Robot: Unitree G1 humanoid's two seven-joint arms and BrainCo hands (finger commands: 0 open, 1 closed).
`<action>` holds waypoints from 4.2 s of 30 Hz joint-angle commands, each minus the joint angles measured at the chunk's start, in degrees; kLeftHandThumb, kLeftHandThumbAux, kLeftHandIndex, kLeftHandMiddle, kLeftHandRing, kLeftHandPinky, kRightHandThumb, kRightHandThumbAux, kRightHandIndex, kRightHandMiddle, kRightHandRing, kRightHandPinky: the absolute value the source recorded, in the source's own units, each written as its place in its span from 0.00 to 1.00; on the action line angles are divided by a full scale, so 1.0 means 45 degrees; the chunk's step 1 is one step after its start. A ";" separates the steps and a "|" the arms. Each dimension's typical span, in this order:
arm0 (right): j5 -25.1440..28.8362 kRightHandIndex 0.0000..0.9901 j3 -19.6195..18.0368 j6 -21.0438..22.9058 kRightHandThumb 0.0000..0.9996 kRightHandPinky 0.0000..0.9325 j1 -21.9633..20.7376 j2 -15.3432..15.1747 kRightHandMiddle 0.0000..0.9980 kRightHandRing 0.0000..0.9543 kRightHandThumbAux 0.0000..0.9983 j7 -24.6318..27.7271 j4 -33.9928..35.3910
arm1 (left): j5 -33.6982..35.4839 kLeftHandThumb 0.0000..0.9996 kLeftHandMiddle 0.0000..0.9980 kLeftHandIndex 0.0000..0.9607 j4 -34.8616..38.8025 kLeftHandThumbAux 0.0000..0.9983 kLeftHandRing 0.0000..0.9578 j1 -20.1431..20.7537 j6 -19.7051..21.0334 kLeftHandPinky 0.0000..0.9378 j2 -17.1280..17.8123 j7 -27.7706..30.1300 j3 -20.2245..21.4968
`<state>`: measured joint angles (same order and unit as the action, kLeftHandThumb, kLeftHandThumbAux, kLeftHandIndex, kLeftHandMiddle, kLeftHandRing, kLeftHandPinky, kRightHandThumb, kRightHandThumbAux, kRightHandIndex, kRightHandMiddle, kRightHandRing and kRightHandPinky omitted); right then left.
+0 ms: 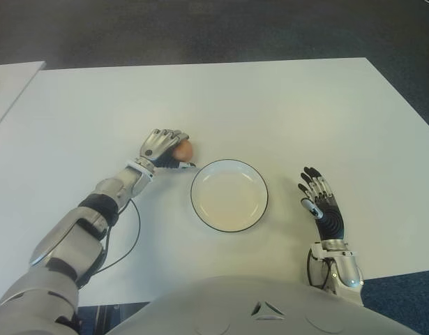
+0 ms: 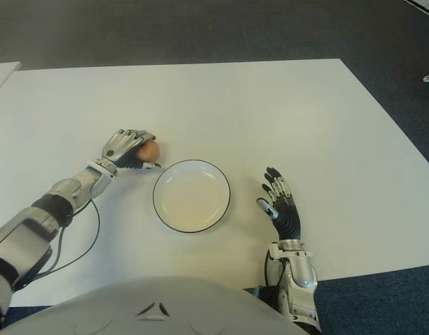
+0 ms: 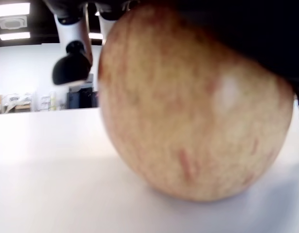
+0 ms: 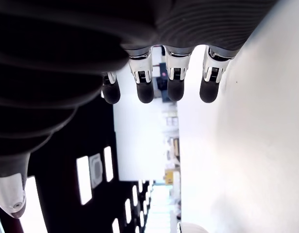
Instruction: Put the apples into the plate.
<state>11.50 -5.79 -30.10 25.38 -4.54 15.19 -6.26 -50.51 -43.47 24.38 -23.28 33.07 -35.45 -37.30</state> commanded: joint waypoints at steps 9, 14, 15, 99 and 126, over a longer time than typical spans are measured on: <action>0.0070 0.03 0.0059 0.0319 0.07 0.04 -0.0025 0.0276 0.09 0.06 0.55 -0.0022 -0.0753 | -0.0335 0.75 0.87 0.46 0.4985 0.69 0.90 -0.1794 0.1106 0.90 0.0669 0.1032 0.1571; -0.0080 0.04 0.0102 0.0306 0.07 0.02 -0.0074 0.0313 0.09 0.06 0.55 -0.0085 -0.0845 | 0.0125 0.75 0.88 0.46 0.6400 0.69 0.90 -0.2298 0.0761 0.91 0.1013 0.1498 0.2430; -0.0133 0.04 0.0116 0.0340 0.07 0.02 -0.0070 0.0320 0.09 0.06 0.55 -0.0124 -0.0839 | 0.0275 0.75 0.88 0.46 0.6831 0.69 0.90 -0.2383 0.0707 0.91 0.1195 0.1648 0.2746; -0.0333 0.10 0.0722 0.0386 0.21 0.09 0.0140 0.1583 0.14 0.10 0.57 -0.1007 -0.1005 | -0.2956 0.75 0.84 0.46 0.9813 0.69 0.88 -0.4580 0.0038 0.90 -0.1551 0.4765 0.1030; -0.0269 0.08 0.0818 0.0155 0.22 0.04 0.0059 0.1773 0.14 0.08 0.58 -0.0958 -0.1396 | -0.1602 0.23 0.02 0.03 1.0706 0.26 0.02 -0.4564 0.0088 0.03 -0.1081 0.7042 0.1515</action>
<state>10.50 -2.95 -31.98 23.54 2.01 11.22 -7.70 -58.34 3.36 4.06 -23.53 27.63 -5.42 -31.40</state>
